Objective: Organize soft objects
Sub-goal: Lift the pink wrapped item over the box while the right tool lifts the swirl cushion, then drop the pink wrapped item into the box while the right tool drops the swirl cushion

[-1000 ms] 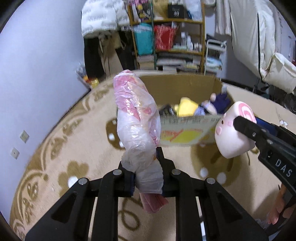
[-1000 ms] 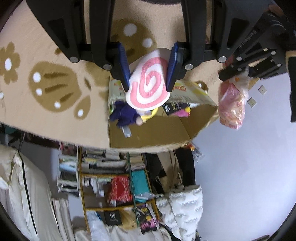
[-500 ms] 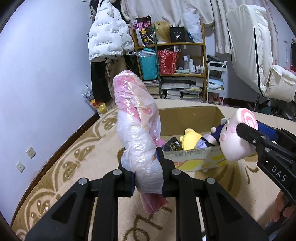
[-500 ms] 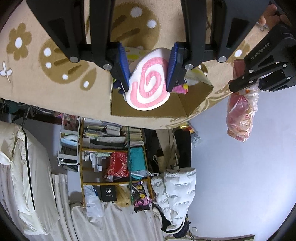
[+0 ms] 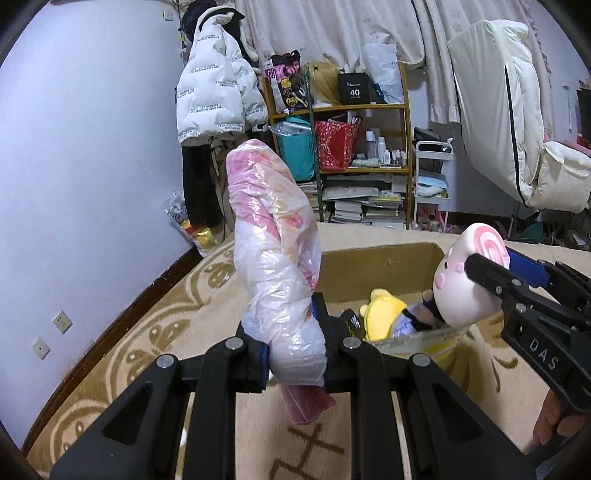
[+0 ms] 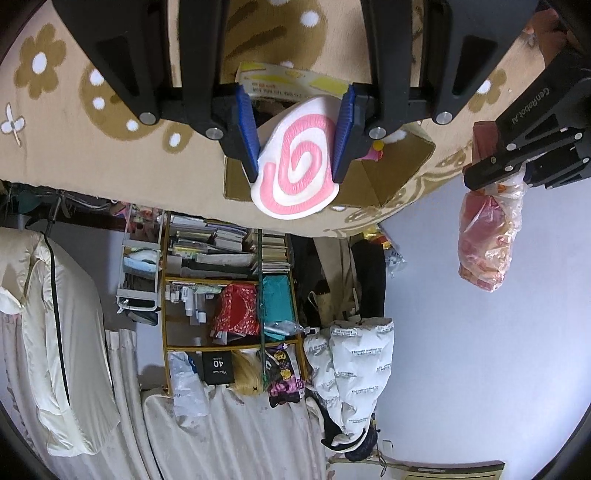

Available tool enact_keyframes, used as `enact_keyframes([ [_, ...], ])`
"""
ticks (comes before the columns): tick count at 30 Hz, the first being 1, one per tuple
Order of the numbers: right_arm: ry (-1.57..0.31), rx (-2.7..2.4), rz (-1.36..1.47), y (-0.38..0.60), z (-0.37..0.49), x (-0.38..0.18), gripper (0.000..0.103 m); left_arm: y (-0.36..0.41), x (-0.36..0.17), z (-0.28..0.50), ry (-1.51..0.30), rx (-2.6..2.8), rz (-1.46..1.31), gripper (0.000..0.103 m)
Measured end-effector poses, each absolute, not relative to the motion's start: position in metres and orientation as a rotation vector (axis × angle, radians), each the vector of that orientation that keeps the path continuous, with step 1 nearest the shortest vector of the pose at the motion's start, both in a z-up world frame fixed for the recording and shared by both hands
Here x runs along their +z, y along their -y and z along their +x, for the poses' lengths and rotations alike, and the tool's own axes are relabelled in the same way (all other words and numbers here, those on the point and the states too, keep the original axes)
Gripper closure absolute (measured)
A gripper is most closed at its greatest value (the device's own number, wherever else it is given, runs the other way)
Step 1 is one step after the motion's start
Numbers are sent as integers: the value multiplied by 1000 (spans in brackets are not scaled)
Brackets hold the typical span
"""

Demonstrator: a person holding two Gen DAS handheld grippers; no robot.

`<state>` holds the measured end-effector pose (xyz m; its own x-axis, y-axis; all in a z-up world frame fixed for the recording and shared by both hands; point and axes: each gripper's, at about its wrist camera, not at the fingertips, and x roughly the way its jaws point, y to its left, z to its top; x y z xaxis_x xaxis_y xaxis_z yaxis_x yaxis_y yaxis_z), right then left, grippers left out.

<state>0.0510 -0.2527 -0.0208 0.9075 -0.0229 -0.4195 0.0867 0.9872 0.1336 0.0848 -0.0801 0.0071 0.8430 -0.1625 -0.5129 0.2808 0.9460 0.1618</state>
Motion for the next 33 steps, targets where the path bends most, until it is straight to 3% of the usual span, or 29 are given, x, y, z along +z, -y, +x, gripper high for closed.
enact_keyframes([
  [16, -392, -36, 95, 250, 92, -26, 64, 99, -2, 129, -516, -259, 263, 85],
  [33, -460, 16, 226, 271, 130, -54, 59, 101, -38, 167, -644, -292, 251, 84],
])
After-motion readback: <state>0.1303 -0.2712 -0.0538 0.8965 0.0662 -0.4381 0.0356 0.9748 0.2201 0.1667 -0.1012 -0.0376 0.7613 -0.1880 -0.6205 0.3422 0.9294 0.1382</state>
